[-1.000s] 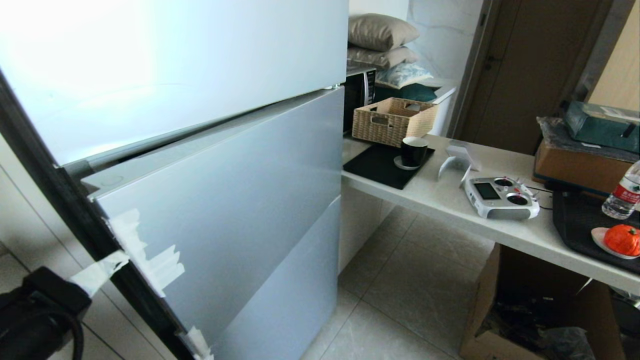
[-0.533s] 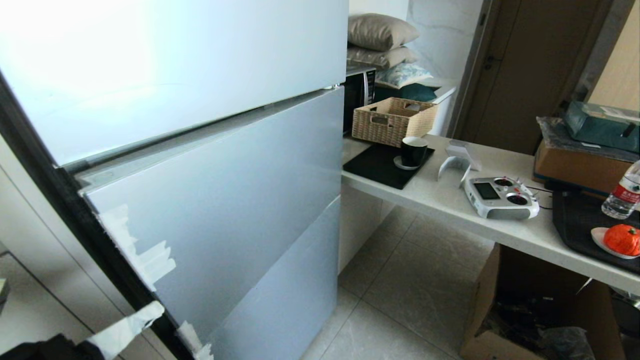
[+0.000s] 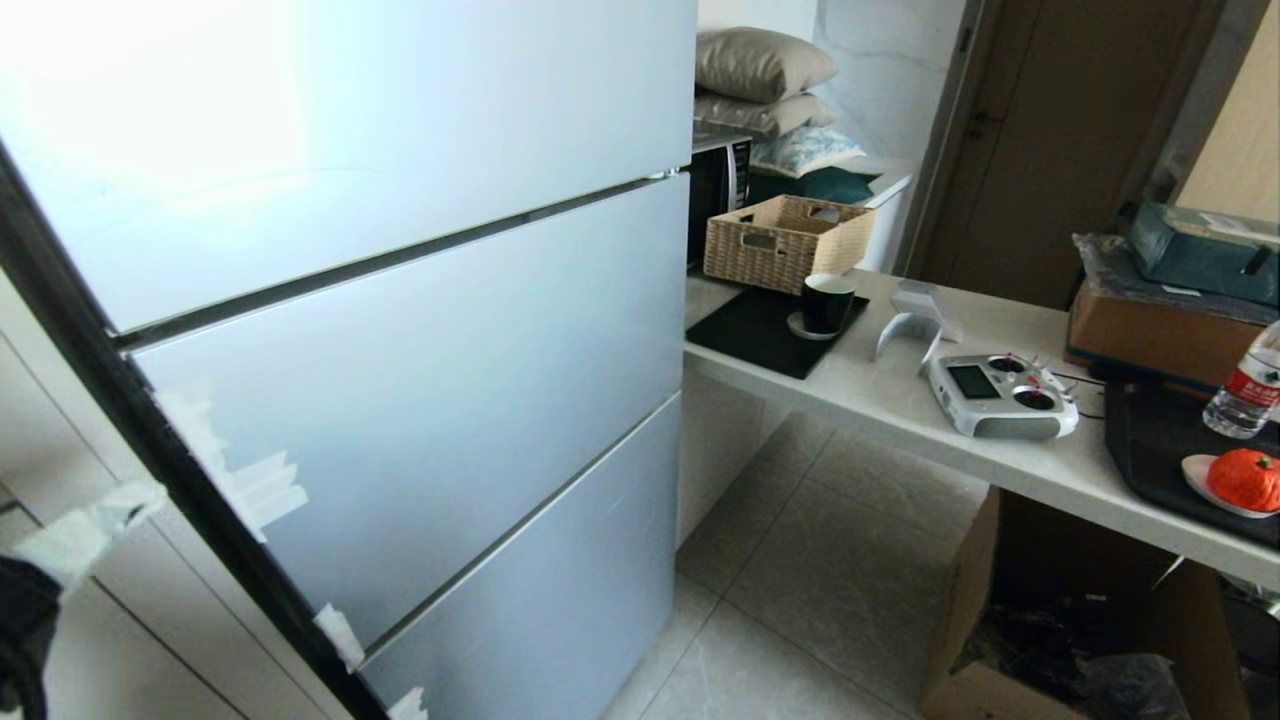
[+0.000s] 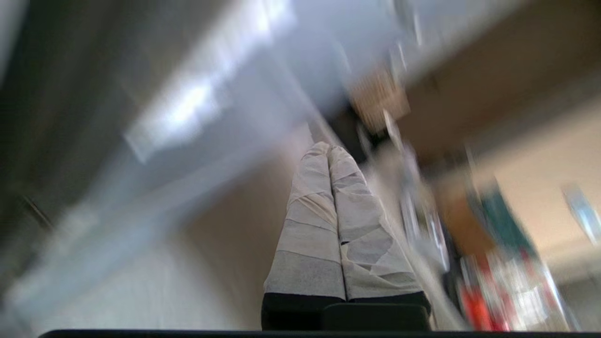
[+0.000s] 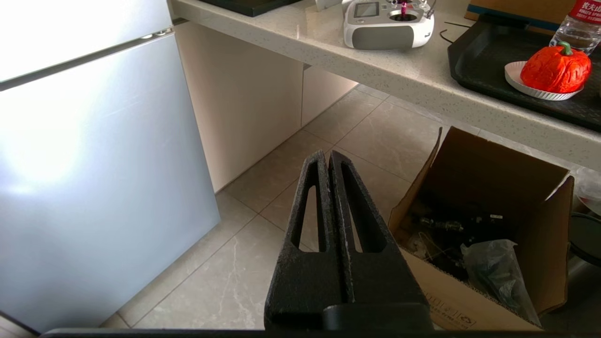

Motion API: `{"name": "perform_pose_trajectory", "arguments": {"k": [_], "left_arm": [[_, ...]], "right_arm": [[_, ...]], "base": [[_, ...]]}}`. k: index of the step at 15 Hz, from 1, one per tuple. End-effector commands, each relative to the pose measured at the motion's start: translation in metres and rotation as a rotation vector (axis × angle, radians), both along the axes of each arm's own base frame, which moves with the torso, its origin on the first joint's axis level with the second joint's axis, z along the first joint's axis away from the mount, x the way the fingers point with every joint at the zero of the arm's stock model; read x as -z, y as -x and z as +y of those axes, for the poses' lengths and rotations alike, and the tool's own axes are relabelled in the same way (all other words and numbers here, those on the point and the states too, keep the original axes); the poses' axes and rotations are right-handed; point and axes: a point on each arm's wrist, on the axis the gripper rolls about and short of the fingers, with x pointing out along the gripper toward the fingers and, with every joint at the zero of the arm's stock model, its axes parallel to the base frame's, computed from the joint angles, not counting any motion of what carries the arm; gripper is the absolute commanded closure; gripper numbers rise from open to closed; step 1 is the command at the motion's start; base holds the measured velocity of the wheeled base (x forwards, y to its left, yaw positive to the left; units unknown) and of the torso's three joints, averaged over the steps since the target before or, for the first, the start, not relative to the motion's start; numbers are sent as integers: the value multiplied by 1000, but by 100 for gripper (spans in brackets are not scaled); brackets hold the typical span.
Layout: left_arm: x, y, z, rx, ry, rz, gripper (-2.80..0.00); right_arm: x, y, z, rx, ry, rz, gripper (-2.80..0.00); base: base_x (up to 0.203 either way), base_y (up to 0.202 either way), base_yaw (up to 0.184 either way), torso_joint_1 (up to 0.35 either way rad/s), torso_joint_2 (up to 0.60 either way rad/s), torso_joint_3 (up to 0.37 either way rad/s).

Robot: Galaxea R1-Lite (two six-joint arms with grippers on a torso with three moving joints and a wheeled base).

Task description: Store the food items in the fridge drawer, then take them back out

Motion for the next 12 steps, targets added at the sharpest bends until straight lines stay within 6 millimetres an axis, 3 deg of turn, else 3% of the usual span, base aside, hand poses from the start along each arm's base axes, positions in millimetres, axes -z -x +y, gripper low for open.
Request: {"name": "perform_pose_trajectory", "arguments": {"k": [1, 5, 12], "left_arm": [[-12, -8, 10, -129, 9, -27, 0], [-11, -40, 15, -223, 13, 51, 0], [8, -97, 7, -200, 38, 115, 0]], "right_arm": [[0, 0, 0, 0, 0, 1, 0], [0, 0, 0, 0, 0, 1, 0], [0, 0, 0, 0, 0, 1, 0]], "base": [[0, 0, 0, 0, 0, 0], [0, 0, 0, 0, 0, 0], [0, 0, 0, 0, 0, 0]]}}
